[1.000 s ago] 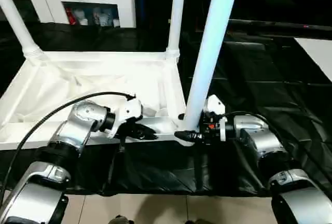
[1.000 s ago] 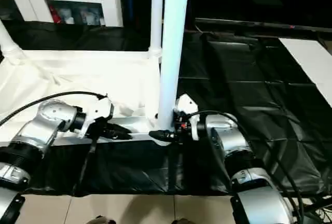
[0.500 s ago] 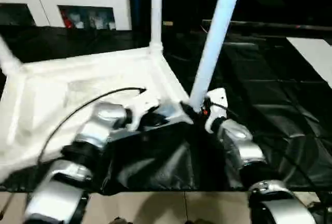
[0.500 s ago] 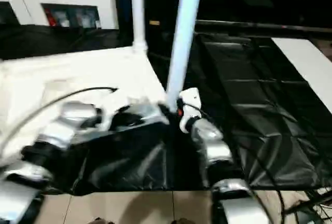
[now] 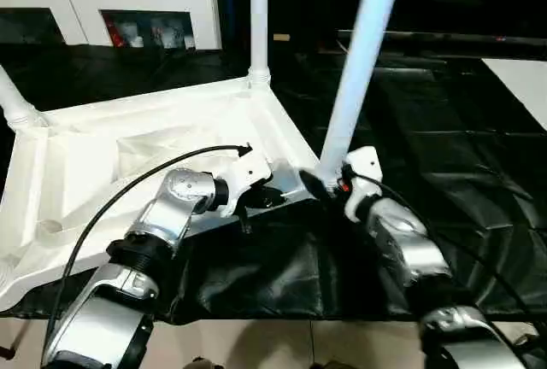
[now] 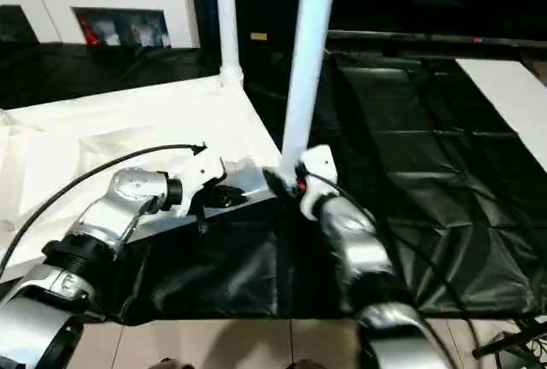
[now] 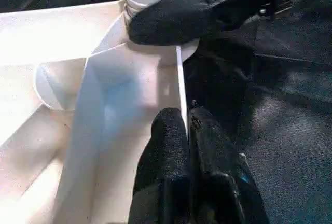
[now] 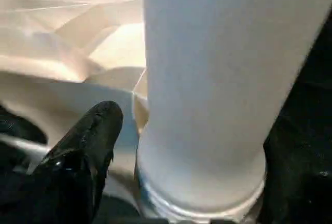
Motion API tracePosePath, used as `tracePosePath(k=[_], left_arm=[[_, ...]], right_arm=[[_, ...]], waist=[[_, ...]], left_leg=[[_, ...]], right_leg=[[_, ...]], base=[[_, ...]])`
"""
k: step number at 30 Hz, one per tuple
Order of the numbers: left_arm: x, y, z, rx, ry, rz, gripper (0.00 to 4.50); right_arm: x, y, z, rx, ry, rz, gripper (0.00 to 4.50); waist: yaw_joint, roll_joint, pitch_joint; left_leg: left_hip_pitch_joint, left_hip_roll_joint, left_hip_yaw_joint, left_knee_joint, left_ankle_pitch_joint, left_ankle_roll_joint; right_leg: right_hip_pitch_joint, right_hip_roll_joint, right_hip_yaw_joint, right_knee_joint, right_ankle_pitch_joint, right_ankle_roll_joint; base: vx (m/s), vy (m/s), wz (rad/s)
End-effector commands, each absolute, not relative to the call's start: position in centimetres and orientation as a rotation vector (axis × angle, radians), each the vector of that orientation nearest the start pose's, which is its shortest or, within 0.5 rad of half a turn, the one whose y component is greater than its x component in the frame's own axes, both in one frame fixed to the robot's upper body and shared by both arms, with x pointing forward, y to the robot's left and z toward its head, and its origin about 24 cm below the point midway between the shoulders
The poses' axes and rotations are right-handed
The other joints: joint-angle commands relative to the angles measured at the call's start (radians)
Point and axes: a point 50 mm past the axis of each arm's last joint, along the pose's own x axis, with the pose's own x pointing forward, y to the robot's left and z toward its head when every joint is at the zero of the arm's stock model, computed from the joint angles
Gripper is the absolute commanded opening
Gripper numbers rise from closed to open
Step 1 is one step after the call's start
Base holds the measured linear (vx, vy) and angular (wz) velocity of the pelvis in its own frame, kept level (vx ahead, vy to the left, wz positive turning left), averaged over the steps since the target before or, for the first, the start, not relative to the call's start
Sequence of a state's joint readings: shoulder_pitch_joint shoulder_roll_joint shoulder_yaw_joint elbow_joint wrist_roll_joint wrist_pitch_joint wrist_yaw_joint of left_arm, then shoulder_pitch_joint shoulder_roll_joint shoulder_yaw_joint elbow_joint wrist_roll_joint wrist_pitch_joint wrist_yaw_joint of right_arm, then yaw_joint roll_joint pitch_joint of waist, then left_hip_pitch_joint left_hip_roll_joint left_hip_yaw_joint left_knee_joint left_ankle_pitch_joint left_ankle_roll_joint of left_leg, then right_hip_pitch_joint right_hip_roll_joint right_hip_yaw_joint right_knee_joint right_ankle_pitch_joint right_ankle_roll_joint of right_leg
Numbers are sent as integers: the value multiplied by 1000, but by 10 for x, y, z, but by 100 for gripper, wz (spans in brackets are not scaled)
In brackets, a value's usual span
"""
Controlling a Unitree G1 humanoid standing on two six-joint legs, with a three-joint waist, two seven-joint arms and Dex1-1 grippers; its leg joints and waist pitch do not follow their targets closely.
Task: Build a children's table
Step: Rotate leg to tighten
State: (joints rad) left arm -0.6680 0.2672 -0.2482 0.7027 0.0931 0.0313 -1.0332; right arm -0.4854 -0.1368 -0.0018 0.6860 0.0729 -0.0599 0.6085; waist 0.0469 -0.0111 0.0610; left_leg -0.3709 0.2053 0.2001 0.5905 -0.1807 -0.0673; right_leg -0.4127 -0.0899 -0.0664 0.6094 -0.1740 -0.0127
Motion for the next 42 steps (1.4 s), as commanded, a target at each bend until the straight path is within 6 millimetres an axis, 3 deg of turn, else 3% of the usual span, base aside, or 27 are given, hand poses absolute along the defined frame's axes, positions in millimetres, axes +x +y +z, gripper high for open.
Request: tracePosePath(k=[1, 9, 10, 11, 13, 17, 22, 23, 25, 26, 28, 29, 30, 31, 34, 36, 37, 38, 39, 41, 42], left_arm=[[334, 108, 59, 475, 315, -1249, 0], [337, 113, 65, 378, 301, -1213, 0], [338, 114, 68, 367, 285, -1206, 27], [340, 117, 72, 355, 267, -1190, 27], [340, 120, 75, 344, 265, -1181, 58], [342, 128, 81, 354, 254, -1163, 66], [338, 132, 79, 360, 298, -1206, 118], [338, 132, 79, 357, 304, -1209, 127], [341, 128, 83, 342, 302, -1193, 145], [343, 125, 84, 332, 301, -1192, 145], [347, 116, 83, 334, 299, -1170, 161], [346, 111, 80, 314, 318, -1175, 161], [346, 108, 78, 299, 334, -1181, 161], [345, 105, 76, 288, 348, -1188, 164], [346, 99, 67, 289, 385, -1161, 165], [346, 98, 65, 291, 391, -1158, 165], [346, 98, 62, 298, 418, -1167, 165], [346, 98, 61, 302, 423, -1165, 165], [346, 98, 60, 315, 436, -1157, 165], [348, 100, 57, 351, 450, -1134, 165], [348, 101, 56, 364, 454, -1125, 165]], right_arm=[[322, -142, 36, -23, 166, 744, 395], [307, -181, 55, -57, 188, 906, 395], [303, -184, 57, -69, 199, 944, 398], [296, -188, 59, -86, 232, 1006, 398], [293, -188, 59, -88, 247, 1036, 400], [294, -185, 59, -92, 254, 1039, 400], [298, -181, 56, -122, 259, 1001, 400], [297, -182, 56, -122, 263, 1003, 400], [294, -186, 57, -130, 276, 993, 400], [293, -188, 57, -130, 283, 988, 400], [291, -195, 54, -164, 294, 953, 400], [291, -199, 54, -151, 301, 935, 400], [291, -201, 53, -138, 305, 923, 400], [293, -203, 53, -139, 307, 897, 416], [296, -209, 53, -161, 300, 823, 436], [295, -209, 52, -160, 302, 831, 443], [294, -209, 52, -165, 299, 823, 443], [294, -209, 52, -171, 298, 821, 443], [294, -208, 52, -182, 297, 814, 443], [294, -208, 51, -190, 296, 806, 443], [294, -208, 51, -194, 294, 806, 443]], waist=[[3, -5, -72], [17, -15, -69], [18, -14, -69], [19, -15, -69], [22, -14, -71], [18, -19, -68], [20, -6, -69], [23, 5, -69], [21, -2, -70], [23, 6, -70], [24, 4, -70], [30, 10, -71], [31, 3, -71], [33, 13, -72], [29, 7, -73], [28, 11, -76], [25, 19, -75], [24, 18, -73], [22, 24, -74], [20, 22, -75], [19, 27, -74]], left_leg=[[13, 25, -11, -67, -196, 69], [9, 26, -12, -65, -204, 77], [8, 26, -13, -65, -199, 79], [7, 26, -13, -64, -198, 80], [6, 27, -13, -63, -186, 84], [6, 26, -14, -64, -203, 72], [13, 28, -14, -67, -203, 49], [16, 28, -15, -67, -206, 46], [13, 27, -14, -67, -208, 44], [15, 27, -15, -67, -210, 41], [15, 25, -12, -64, -215, 41], [16, 24, -13, -63, -214, 38], [13, 23, -13, -63, -212, 42], [14, 22, -15, -62, -206, 45], [11, 17, -13, -59, -205, 48], [7, 15, -14, -56, -190, 63], [8, 16, -15, -57, -192, 66], [8, 16, -15, -57, -197, 66], [9, 16, -16, -58, -204, 64], [9, 15, -16, -57, -206, 65], [10, 16, -16, -58, -215, 65]], right_leg=[[55, -49, 45, -71, -155, -232], [57, -52, 43, -78, -241, -206], [57, -53, 42, -77, -241, -206], [58, -52, 42, -77, -241, -205], [57, -54, 41, -74, -221, -218], [53, -54, 39, -78, -261, -212], [50, -50, 41, -75, -227, -218], [49, -51, 41, -74, -215, -223], [54, -49, 40, -70, -182, -233], [54, -49, 41, -70, -176, -236], [55, -48, 41, -74, -169, -242], [57, -51, 41, -73, -168, -243], [59, -50, 40, -73, -167, -240], [59, -51, 40, -73, -165, -241], [63, -46, 39, -77, -167, -235], [67, -48, 38, -77, -177, -226], [64, -47, 37, -82, -181, -226], [64, -46, 36, -82, -187, -226], [64, -45, 35, -82, -191, -227], [65, -44, 34, -83, -201, -224], [62, -43, 33, -85, -211, -224]], base=[[0, 0, 0], [0, 0, 0], [0, 0, 0], [0, 0, 0], [0, 0, 0], [0, 0, 0], [0, 0, 0], [0, 0, 0], [0, 0, 0], [0, 0, 0], [0, 0, 0], [0, 0, 0], [0, 0, 0], [0, 0, 0], [0, 0, 0], [0, 0, 0], [0, 0, 0], [0, 0, 0], [0, 0, 0], [0, 0, 0], [0, 0, 0]])
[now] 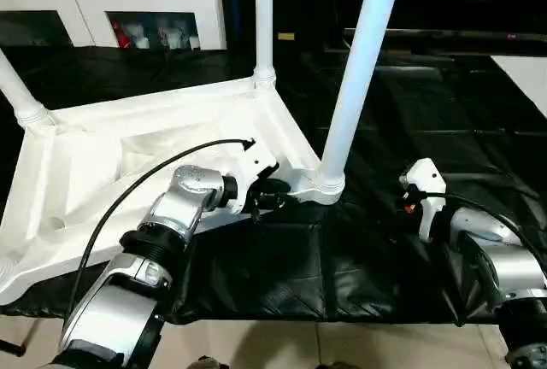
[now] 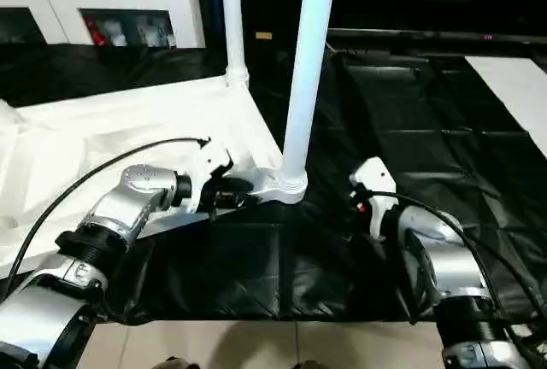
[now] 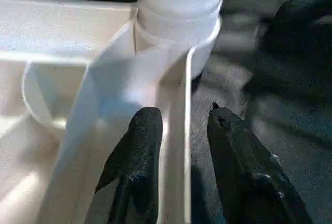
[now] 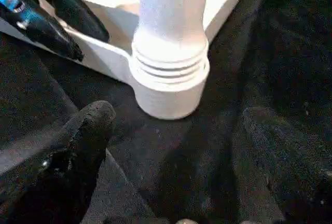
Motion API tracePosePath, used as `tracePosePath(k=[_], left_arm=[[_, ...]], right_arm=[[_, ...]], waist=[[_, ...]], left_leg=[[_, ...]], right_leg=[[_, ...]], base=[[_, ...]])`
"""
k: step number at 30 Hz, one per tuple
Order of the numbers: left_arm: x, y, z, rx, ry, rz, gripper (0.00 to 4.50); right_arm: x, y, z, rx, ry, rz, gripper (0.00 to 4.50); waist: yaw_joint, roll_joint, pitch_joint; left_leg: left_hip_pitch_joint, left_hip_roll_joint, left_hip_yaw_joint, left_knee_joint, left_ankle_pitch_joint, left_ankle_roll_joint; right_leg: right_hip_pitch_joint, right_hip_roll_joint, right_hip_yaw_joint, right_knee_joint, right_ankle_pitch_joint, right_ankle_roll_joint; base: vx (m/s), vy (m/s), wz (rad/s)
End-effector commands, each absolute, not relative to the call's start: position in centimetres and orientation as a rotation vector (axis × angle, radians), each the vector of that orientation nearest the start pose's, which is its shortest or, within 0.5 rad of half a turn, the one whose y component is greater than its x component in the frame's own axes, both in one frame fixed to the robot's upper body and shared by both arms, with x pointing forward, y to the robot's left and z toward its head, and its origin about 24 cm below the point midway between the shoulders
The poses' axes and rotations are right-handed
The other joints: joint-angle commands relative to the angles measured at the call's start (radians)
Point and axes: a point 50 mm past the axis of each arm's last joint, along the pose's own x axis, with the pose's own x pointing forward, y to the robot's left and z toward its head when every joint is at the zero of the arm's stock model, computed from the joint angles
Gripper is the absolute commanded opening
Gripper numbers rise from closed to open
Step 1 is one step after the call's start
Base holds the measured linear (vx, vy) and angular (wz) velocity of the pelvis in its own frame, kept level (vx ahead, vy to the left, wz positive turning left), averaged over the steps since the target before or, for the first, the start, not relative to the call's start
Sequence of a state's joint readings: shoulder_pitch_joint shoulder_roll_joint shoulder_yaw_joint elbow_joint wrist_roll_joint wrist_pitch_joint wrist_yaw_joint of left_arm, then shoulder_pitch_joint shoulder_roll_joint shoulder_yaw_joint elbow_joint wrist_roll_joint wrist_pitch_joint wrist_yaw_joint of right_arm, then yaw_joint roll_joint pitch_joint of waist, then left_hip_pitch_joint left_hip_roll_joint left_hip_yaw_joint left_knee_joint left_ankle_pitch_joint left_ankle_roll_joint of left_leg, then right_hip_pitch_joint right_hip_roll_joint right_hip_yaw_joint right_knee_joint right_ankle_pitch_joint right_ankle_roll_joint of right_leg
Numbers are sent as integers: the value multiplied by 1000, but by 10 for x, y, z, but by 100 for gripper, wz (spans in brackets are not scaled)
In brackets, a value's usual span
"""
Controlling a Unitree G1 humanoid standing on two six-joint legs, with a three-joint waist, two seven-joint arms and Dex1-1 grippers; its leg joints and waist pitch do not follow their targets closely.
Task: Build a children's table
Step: Rotate leg to tighten
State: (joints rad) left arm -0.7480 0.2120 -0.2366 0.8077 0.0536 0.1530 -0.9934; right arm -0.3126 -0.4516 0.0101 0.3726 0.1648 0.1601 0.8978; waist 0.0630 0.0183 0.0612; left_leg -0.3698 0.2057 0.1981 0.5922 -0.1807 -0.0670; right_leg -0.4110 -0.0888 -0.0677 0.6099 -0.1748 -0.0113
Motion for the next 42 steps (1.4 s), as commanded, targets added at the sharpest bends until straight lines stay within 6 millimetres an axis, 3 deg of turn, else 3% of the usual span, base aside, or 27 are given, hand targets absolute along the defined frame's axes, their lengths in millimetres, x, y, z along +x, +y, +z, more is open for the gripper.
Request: tracePosePath(k=[1, 6, 7, 10, 17, 18, 21, 22, 23, 24, 26, 27, 28, 29, 30, 32, 35, 37, 39, 41, 42], left_arm=[[350, 104, 54, 398, 467, -1095, 165], [355, 113, 57, 395, 487, -1056, 165], [355, 114, 57, 387, 493, -1058, 128], [352, 116, 57, 371, 516, -1097, 122], [349, 121, 58, 334, 528, -1144, 75], [349, 122, 58, 325, 525, -1149, 52], [348, 123, 58, 310, 520, -1161, 46], [347, 124, 57, 312, 522, -1177, 33], [346, 124, 57, 313, 522, -1180, 9], [346, 125, 56, 317, 524, -1186, 6], [342, 125, 55, 325, 507, -1226, 5], [342, 125, 55, 325, 507, -1226, 3], [340, 126, 56, 308, 494, -1258, 3], [339, 126, 56, 310, 488, -1266, 3], [336, 127, 57, 316, 462, -1314, 3], [332, 131, 56, 328, 467, -1345, 3], [327, 136, 55, 341, 462, -1396, 3], [324, 139, 54, 344, 474, -1413, 3], [322, 142, 53, 362, 488, -1426, 3], [321, 144, 53, 368, 493, -1433, 3], [321, 145, 53, 370, 495, -1435, 3]], right_arm=[[295, -206, 51, -199, 292, 805, 443], [295, -201, 50, -194, 285, 812, 443], [295, -200, 50, -193, 286, 818, 450], [295, -199, 49, -193, 287, 825, 450], [298, -194, 50, -190, 274, 848, 450], [298, -192, 51, -190, 269, 858, 450], [299, -189, 52, -189, 260, 871, 450], [301, -187, 54, -184, 250, 886, 450], [301, -186, 54, -183, 249, 889, 450], [301, -185, 55, -181, 245, 896, 450], [305, -180, 57, -190, 228, 916, 450], [305, -180, 57, -190, 228, 916, 450], [308, -176, 59, -184, 219, 933, 450], [308, -175, 59, -184, 217, 935, 450], [310, -172, 60, -182, 213, 959, 450], [310, -169, 60, -195, 222, 1009, 450], [311, -164, 58, -230, 244, 1058, 450], [313, -161, 57, -249, 253, 1073, 450], [315, -157, 55, -292, 267, 1098, 450], [318, -151, 55, -294, 267, 1124, 450], [318, -150, 55, -288, 267, 1131, 450]], waist=[[1, -2, -75], [-2, -1, -72], [-3, 0, -71], [-6, 0, -70], [-5, -1, -73], [-3, -4, -74], [-1, -4, -75], [-1, -16, -74], [1, -11, -74], [0, -9, -73], [2, -25, -73], [3, -20, -73], [2, -26, -71], [1, -23, -70], [2, -33, -70], [3, -26, -70], [5, -25, -68], [6, -31, -68], [8, -28, -69], [7, -34, -68], [9, -31, -69]], left_leg=[[8, 14, -15, -59, -216, 64], [9, 13, -15, -60, -232, 65], [7, 13, -16, -61, -232, 65], [8, 14, -17, -62, -240, 64], [9, 17, -16, -61, -220, 69], [7, 17, -16, -61, -208, 74], [6, 17, -14, -59, -191, 81], [5, 17, -13, -59, -187, 85], [6, 18, -14, -60, -186, 85], [7, 19, -14, -60, -189, 84], [6, 19, -12, -60, -183, 87], [5, 21, -15, -60, -181, 86], [7, 19, -13, -61, -186, 82], [6, 20, -12, -62, -184, 81], [8, 20, -11, -61, -184, 82], [9, 22, -12, -62, -181, 80], [9, 25, -11, -64, -188, 74], [11, 26, -9, -65, -189, 68], [11, 27, -11, -65, -189, 62], [10, 26, -9, -65, -189, 60], [11, 27, -10, -66, -189, 58]], right_leg=[[63, -44, 34, -84, -212, -220], [61, -46, 32, -94, -286, -207], [62, -47, 31, -93, -291, -205], [60, -47, 31, -95, -306, -203], [58, -48, 34, -89, -266, -222], [60, -49, 34, -83, -240, -231], [60, -50, 35, -80, -209, -239], [61, -50, 35, -79, -211, -239], [61, -52, 35, -78, -218, -240], [59, -52, 35, -81, -230, -236], [60, -53, 36, -80, -241, -228], [59, -56, 36, -78, -245, -228], [57, -55, 36, -82, -270, -218], [56, -55, 37, -83, -285, -211], [55, -55, 38, -84, -289, -207], [52, -56, 39, -81, -295, -205], [51, -56, 40, -80, -302, -201], [48, -55, 41, -80, -302, -206], [48, -58, 40, -76, -302, -208], [49, -58, 42, -76, -303, -202], [48, -58, 42, -76, -298, -205]], base=[[0, 0, 0], [0, 0, 0], [0, 0, 0], [0, 0, 0], [0, 0, 0], [0, 0, 0], [0, 0, 0], [0, 0, 0], [0, 0, 0], [0, 0, 0], [0, 0, 0], [0, 0, 0], [0, 0, 0], [0, 0, 0], [0, 0, 0], [0, 0, 0], [0, 0, 0], [0, 0, 0], [0, 0, 0], [0, 0, 0], [0, 0, 0]])
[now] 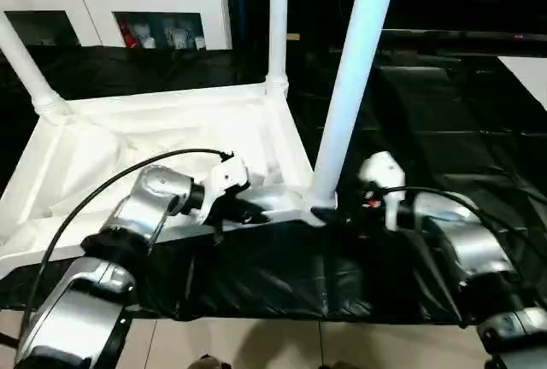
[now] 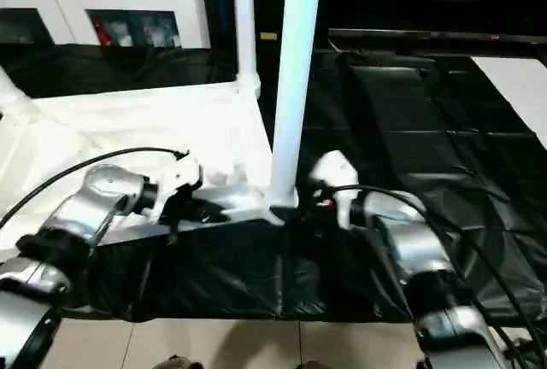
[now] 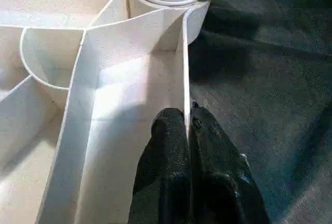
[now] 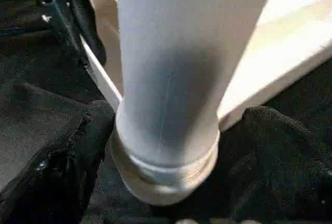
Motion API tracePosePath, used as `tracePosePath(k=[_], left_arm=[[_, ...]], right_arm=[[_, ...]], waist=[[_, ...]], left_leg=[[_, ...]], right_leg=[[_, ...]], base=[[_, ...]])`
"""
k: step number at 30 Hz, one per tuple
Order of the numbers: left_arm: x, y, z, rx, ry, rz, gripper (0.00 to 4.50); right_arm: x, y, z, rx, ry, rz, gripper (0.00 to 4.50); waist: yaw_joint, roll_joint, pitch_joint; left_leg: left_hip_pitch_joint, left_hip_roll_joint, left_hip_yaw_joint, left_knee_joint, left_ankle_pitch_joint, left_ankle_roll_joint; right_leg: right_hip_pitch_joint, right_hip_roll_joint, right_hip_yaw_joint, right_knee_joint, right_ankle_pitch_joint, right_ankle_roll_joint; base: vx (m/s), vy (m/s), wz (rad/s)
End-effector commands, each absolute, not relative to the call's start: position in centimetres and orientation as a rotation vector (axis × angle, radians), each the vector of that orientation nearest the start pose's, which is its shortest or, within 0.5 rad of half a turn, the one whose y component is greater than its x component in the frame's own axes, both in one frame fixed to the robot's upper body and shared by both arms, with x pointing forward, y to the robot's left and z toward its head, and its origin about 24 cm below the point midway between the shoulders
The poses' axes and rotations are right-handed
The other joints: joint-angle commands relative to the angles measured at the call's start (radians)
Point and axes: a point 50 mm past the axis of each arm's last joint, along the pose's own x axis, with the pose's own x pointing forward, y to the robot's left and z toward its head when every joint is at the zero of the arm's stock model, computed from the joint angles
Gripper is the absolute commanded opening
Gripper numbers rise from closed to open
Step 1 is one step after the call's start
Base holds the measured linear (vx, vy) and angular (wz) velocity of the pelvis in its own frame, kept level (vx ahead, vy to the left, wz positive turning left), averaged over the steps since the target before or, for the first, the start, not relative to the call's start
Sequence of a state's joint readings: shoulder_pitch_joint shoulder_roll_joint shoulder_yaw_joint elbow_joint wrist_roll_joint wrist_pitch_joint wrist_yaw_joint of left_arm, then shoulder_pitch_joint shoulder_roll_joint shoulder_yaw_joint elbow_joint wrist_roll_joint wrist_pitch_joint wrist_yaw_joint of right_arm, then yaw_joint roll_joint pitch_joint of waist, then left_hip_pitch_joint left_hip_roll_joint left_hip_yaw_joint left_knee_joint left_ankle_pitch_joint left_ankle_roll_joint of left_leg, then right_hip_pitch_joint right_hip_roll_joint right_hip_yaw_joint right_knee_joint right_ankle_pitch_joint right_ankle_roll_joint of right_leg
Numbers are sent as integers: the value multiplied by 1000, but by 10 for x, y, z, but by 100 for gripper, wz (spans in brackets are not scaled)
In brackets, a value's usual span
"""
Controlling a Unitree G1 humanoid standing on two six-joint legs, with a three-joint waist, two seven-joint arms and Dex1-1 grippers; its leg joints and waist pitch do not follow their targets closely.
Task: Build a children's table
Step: Rotate leg to tighten
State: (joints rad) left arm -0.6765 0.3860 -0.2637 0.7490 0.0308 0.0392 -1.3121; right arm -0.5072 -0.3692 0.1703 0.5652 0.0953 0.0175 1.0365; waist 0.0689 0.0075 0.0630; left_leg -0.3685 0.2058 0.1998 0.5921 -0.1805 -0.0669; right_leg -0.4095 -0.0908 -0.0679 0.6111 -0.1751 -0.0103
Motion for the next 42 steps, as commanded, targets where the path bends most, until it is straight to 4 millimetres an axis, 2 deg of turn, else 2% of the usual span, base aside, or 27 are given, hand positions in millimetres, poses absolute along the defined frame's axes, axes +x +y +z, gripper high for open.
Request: tracePosePath(k=[1, 4, 5, 7, 8, 10, 13, 21, 23, 27, 28, 29, 30, 32, 33, 34, 35, 36, 38, 39, 41, 42], left_arm=[[320, 146, 53, 374, 496, -1441, 3], [319, 148, 53, 382, 498, -1451, 1], [319, 148, 53, 383, 498, -1452, 1], [318, 149, 53, 384, 499, -1454, 0], [318, 150, 53, 385, 499, -1453, 0], [318, 150, 53, 389, 501, -1451, 0], [318, 152, 54, 390, 503, -1447, 0], [320, 156, 53, 394, 512, -1417, 0], [321, 156, 50, 399, 525, -1374, 0], [329, 148, 45, 398, 511, -1248, 0], [331, 141, 44, 383, 504, -1217, 0], [334, 134, 43, 378, 493, -1177, 0], [334, 134, 43, 378, 492, -1174, 0], [337, 110, 41, 346, 469, -1124, 0], [337, 97, 40, 331, 465, -1117, 0], [336, 86, 39, 337, 461, -1126, 0], [336, 80, 39, 339, 453, -1116, 0], [337, 78, 40, 341, 448, -1108, 0], [337, 75, 40, 343, 443, -1105, 0], [337, 73, 41, 340, 433, -1120, 0], [337, 75, 42, 342, 434, -1128, 0], [337, 76, 42, 344, 435, -1132, 0]], right_arm=[[320, -148, 54, -296, 266, 1137, 450], [325, -143, 54, -285, 256, 1132, 432], [326, -141, 53, -282, 252, 1133, 432], [327, -140, 53, -279, 250, 1139, 397], [327, -138, 51, -286, 252, 1145, 397], [327, -136, 49, -288, 258, 1157, 392], [328, -133, 48, -290, 260, 1173, 357], [331, -129, 46, -295, 257, 1187, 305], [330, -127, 42, -277, 262, 1173, 287], [328, -125, 27, -242, 280, 1026, 274], [328, -122, 22, -213, 278, 958, 272], [328, -118, 18, -180, 278, 892, 272], [328, -118, 17, -178, 279, 887, 270], [327, -103, 7, -59, 295, 708, 270], [328, -90, 3, -13, 299, 625, 270], [327, -76, 2, 10, 300, 588, 270], [327, -65, 4, 18, 288, 596, 270], [326, -58, 5, 21, 280, 604, 270], [326, -51, 8, 25, 263, 616, 270], [327, -36, 17, 30, 213, 668, 270], [327, -32, 22, 32, 177, 697, 270], [327, -30, 26, 33, 155, 715, 324]], waist=[[3, -22, -70], [2, -21, -72], [2, -29, -71], [4, -26, -72], [4, -31, -72], [5, -27, -72], [5, -29, -70], [-3, -27, -68], [-4, -30, -68], [-7, -34, -66], [-9, -36, -65], [-10, -37, -64], [-8, -36, -63], [-13, -32, -58], [-16, -30, -58], [-20, -32, -56], [-20, -28, -55], [-25, -31, -55], [-27, -30, -55], [-29, -30, -57], [-29, -30, -60], [-29, -29, -59]], left_leg=[[10, 26, -11, -66, -190, 57], [11, 27, -12, -66, -191, 50], [10, 27, -10, -66, -189, 52], [11, 28, -11, -66, -184, 52], [11, 29, -10, -66, -183, 53], [11, 29, -11, -66, -187, 52], [11, 28, -11, -67, -198, 46], [12, 30, -13, -70, -233, 31], [12, 30, -13, -70, -230, 32], [14, 29, -14, -72, -238, 26], [19, 27, -15, -72, -252, 12], [19, 28, -15, -73, -259, 9], [24, 27, -16, -73, -275, 7], [29, 28, -18, -79, -311, -5], [29, 26, -23, -81, -343, -16], [32, 26, -26, -84, -368, -26], [34, 24, -28, -83, -387, -28], [38, 22, -29, -82, -418, -25], [39, 20, -31, -81, -434, -16], [36, 20, -32, -84, -432, -12], [33, 23, -32, -88, -419, -7], [31, 23, -32, -89, -413, -4]], right_leg=[[46, -55, 42, -77, -297, -205], [47, -56, 43, -73, -281, -216], [46, -55, 43, -74, -276, -215], [47, -57, 43, -71, -269, -216], [47, -55, 43, -71, -259, -219], [46, -57, 43, -70, -262, -221], [47, -57, 43, -72, -282, -218], [45, -58, 44, -76, -318, -216], [46, -57, 44, -75, -312, -218], [42, -58, 45, -78, -337, -211], [40, -59, 45, -84, -379, -197], [37, -60, 47, -86, -395, -191], [35, -59, 45, -91, -424, -181], [29, -58, 44, -98, -460, -172], [31, -59, 40, -101, -505, -156], [28, -60, 38, -107, -543, -138], [26, -60, 38, -110, -563, -130], [23, -61, 35, -117, -601, -116], [21, -63, 34, -126, -630, -97], [24, -63, 32, -126, -625, -93], [28, -63, 32, -125, -590, -98], [27, -61, 35, -122, -565, -107]], base=[[0, 0, 0], [0, 0, 0], [0, 0, 0], [0, 0, 0], [0, 0, 0], [0, 0, 0], [0, 0, 0], [0, 0, 0], [0, 0, 0], [0, 0, 0], [0, 0, 0], [0, 0, 0], [0, 0, 0], [0, 0, 0], [0, 0, 0], [0, 0, 0], [0, 0, 0], [0, 0, 0], [0, 0, 0], [0, 0, 0], [0, 0, 0], [0, 0, 0]])
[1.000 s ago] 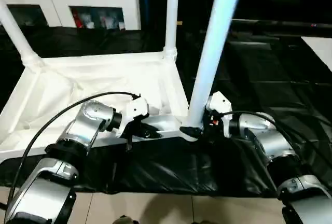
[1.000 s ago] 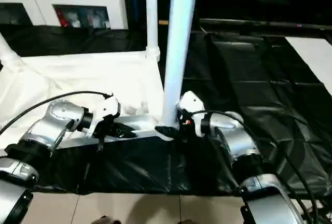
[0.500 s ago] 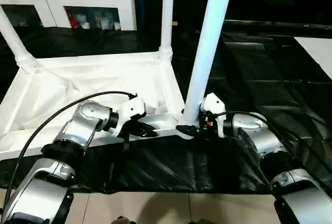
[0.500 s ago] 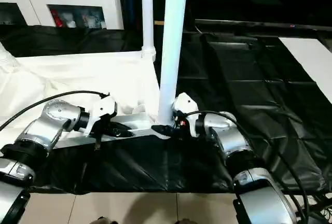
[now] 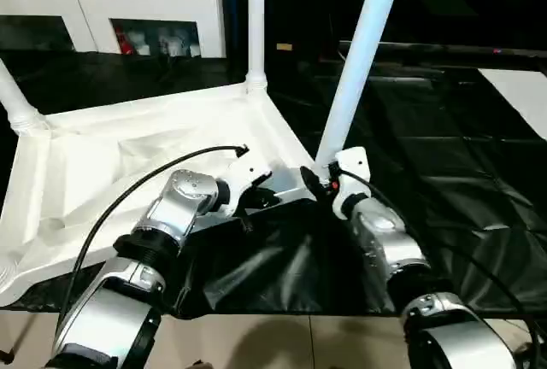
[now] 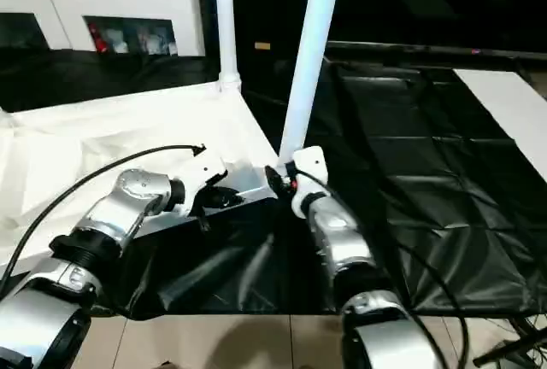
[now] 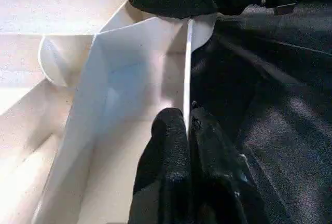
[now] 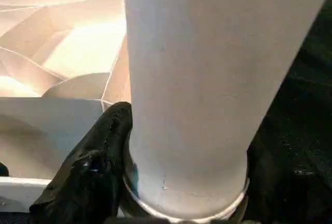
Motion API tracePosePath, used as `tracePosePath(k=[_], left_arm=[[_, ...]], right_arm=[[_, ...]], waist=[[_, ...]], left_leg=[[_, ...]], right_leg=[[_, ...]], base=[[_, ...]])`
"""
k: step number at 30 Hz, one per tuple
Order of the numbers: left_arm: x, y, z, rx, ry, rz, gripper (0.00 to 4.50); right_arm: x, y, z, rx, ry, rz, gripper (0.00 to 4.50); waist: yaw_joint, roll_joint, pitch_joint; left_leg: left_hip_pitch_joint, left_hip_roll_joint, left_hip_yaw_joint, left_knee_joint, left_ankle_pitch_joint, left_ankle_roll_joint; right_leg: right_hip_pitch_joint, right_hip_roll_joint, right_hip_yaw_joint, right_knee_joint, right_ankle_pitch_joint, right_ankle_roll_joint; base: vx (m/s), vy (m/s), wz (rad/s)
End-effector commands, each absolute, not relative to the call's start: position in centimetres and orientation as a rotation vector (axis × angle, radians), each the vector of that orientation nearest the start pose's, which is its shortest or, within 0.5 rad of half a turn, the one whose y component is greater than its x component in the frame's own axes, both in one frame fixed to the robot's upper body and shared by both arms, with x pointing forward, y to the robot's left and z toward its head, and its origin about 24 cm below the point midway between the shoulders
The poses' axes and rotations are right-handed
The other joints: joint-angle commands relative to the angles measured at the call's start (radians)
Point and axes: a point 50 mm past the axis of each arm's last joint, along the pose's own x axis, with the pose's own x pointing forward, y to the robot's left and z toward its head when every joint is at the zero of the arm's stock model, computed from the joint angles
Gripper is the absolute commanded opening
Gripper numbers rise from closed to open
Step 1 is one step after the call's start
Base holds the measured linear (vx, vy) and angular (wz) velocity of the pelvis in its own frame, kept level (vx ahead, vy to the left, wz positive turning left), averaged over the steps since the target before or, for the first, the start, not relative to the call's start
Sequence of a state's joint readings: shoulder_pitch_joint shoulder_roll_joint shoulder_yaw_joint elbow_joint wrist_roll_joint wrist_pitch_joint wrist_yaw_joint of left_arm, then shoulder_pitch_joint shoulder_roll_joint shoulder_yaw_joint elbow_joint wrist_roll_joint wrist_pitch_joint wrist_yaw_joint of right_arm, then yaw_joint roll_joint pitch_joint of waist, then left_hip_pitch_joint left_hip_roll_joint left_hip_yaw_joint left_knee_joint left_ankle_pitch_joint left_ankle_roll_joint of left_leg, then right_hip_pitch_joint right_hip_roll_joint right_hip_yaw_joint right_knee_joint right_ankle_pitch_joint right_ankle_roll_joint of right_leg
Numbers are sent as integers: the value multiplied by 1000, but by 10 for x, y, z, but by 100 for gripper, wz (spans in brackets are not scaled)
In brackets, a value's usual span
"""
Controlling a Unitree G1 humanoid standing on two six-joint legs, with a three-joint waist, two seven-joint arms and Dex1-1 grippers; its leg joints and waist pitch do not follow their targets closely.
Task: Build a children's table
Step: Rotate leg to tighten
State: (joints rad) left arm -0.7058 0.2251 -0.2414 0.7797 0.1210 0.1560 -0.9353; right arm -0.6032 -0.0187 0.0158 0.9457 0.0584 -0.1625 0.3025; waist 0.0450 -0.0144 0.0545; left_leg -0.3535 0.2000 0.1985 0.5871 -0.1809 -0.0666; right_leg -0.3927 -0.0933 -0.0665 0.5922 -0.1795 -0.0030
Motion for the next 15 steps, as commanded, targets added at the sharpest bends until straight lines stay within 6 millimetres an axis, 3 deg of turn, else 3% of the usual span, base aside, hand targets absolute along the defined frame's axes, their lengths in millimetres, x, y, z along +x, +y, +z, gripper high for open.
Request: tracePosePath(k=[1, 3, 6, 9, 11, 15], left_arm=[[337, 81, 42, 349, 433, -1143, 0], [333, 95, 42, 357, 434, -1183, 0], [330, 108, 43, 361, 438, -1212, 0], [328, 118, 46, 350, 432, -1247, 0], [323, 132, 49, 360, 431, -1310, 0], [319, 143, 53, 367, 438, -1373, 0]], right_arm=[[328, -33, 28, 44, 137, 727, 338], [328, -45, 30, 43, 113, 775, 338], [326, -59, 29, 9, 106, 845, 377], [325, -72, 28, -32, 119, 887, 388], [327, -95, 28, 3, 154, 929, 388], [324, -111, 31, -64, 159, 1041, 388]], waist=[[-6, -12, -51], [-7, -13, -54], [-6, -11, -58], [-5, -12, -59], [-1, -16, -61], [7, -13, -65]], left_leg=[[16, 29, -29, -84, -412, -2], [7, 29, -29, -84, -383, 13], [-1, 31, -23, -82, -326, 35], [-4, 30, -19, -79, -284, 45], [-3, 32, -17, -75, -267, 59], [-2, 35, -10, -70, -207, 67]], right_leg=[[10, -58, 35, -104, -555, -117], [17, -61, 39, -96, -512, -131], [22, -59, 44, -83, -407, -165], [27, -58, 45, -76, -362, -189], [28, -59, 46, -71, -338, -202], [29, -53, 46, -54, -234, -240]], base=[[0, 0, 0], [0, 0, 0], [0, 0, 0], [0, 0, 0], [0, 0, 0], [0, 0, 0]])
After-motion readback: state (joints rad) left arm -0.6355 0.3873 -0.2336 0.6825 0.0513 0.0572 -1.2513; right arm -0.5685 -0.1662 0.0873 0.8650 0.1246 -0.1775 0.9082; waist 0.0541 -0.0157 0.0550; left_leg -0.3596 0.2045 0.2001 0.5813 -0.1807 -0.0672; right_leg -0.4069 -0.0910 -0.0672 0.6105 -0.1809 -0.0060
